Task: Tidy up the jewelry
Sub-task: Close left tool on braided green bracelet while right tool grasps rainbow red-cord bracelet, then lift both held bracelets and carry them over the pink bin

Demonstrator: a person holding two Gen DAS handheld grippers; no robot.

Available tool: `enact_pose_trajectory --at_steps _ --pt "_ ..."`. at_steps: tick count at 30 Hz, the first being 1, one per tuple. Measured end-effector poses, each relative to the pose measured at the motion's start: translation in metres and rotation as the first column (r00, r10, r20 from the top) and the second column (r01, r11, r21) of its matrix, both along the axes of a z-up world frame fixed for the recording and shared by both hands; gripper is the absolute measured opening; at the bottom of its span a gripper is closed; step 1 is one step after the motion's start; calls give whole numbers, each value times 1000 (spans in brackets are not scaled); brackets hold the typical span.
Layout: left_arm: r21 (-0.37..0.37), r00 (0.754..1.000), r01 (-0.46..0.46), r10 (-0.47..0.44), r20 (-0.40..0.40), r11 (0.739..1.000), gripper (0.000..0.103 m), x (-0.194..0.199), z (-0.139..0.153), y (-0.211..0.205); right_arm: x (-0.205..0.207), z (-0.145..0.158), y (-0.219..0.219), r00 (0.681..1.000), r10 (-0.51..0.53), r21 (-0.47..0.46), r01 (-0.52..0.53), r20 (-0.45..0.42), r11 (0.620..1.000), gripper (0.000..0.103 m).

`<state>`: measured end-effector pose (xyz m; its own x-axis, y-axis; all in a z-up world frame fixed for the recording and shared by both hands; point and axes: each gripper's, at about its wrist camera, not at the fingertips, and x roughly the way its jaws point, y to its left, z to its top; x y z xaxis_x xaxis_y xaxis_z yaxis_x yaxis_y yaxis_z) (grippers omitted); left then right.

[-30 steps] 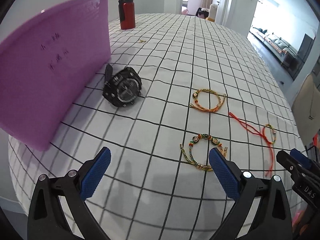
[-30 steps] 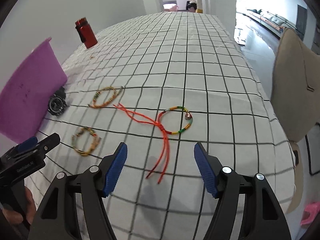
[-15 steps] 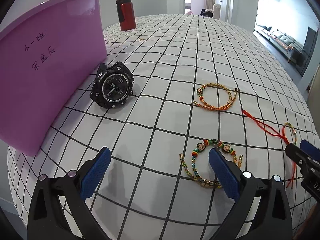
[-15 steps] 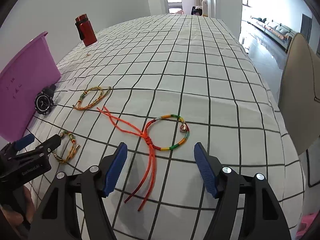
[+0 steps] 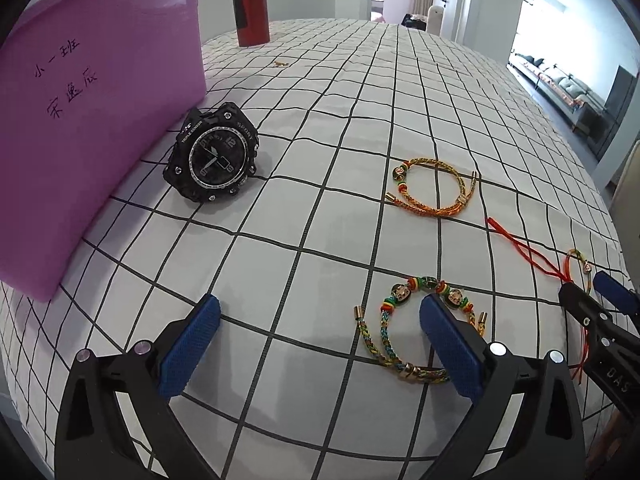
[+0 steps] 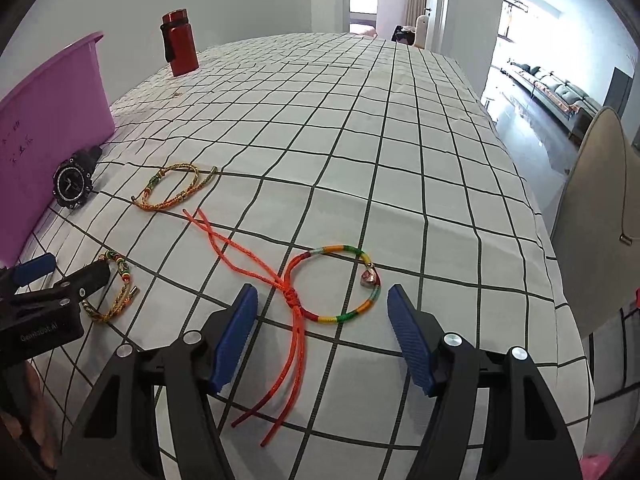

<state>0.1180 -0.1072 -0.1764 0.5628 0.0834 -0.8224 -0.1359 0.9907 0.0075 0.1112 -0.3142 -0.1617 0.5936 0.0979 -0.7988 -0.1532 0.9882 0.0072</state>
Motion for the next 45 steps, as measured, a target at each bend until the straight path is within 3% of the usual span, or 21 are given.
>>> enact_pose_trajectory --at_steps 4,6,16,19,21,24,39,45 --pt "4 1000 9 -9 -7 1000 96 2 0 -1 3 -1 3 1000 4 -3 -4 0 1000 65" --pt "6 999 34 -34 0 999 90 1 1 -3 3 0 3 1000 9 0 -9 1 1000 62" --pt "13 988 150 -150 47 989 26 -12 8 -32 1 0 12 999 52 -6 -52 14 999 43" --pt "20 983 174 -174 54 985 12 -15 9 -41 1 0 13 998 59 -4 -59 16 998 36" --pt "18 984 166 -166 58 986 9 -18 9 -43 1 0 14 998 64 -3 -64 20 998 20" --pt "20 985 158 -159 69 987 9 -22 9 -45 0 0 13 997 69 4 -70 23 998 9" --pt "-7 981 158 -156 111 987 9 -45 30 -45 -22 17 4 995 79 76 -83 54 994 8" --pt "-15 983 139 -136 122 990 9 -53 59 -40 -34 42 5 993 109 108 -113 42 988 8"
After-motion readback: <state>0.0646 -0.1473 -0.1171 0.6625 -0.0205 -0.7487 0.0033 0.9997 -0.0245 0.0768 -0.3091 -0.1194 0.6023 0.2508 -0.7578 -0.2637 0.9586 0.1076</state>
